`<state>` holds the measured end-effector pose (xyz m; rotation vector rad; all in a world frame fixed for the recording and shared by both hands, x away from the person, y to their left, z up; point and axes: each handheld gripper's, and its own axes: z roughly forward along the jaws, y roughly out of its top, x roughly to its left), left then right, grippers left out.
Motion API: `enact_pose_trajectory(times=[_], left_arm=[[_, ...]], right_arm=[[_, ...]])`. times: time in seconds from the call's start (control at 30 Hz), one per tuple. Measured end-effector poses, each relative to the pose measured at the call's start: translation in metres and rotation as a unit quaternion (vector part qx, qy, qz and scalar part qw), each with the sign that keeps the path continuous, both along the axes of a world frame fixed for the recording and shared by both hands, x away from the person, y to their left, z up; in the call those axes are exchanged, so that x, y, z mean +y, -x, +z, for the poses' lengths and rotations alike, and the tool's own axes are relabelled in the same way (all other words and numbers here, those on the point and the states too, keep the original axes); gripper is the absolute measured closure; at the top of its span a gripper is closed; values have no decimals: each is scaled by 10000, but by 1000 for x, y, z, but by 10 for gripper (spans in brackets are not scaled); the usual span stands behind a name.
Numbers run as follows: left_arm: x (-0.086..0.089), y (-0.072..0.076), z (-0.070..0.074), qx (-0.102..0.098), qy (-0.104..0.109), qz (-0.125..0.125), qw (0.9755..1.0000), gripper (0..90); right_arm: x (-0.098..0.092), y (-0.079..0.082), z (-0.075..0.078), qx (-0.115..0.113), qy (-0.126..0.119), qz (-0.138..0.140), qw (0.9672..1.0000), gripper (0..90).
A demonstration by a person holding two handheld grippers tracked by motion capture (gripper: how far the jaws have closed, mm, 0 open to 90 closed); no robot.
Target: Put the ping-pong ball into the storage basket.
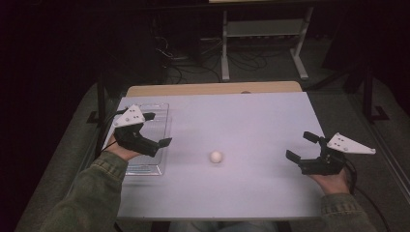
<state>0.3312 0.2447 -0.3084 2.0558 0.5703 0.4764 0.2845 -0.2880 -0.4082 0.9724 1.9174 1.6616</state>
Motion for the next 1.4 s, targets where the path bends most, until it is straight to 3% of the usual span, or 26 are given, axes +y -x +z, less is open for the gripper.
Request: enact_pose_trajectory(times=[0.4,1.0,1.4], left_arm=[[-19,-12,0,113,-289,-173,9994,0],[-46,-25,6,173,-458,-452,9978,0],[-62,-34,12,265,-661,-655,9953,0]], right_arm=[[0,0,0,1,5,-10,10000,0],[1,0,0,8,17,23,10000,0],[1,0,0,14,-12,24,10000,0]])
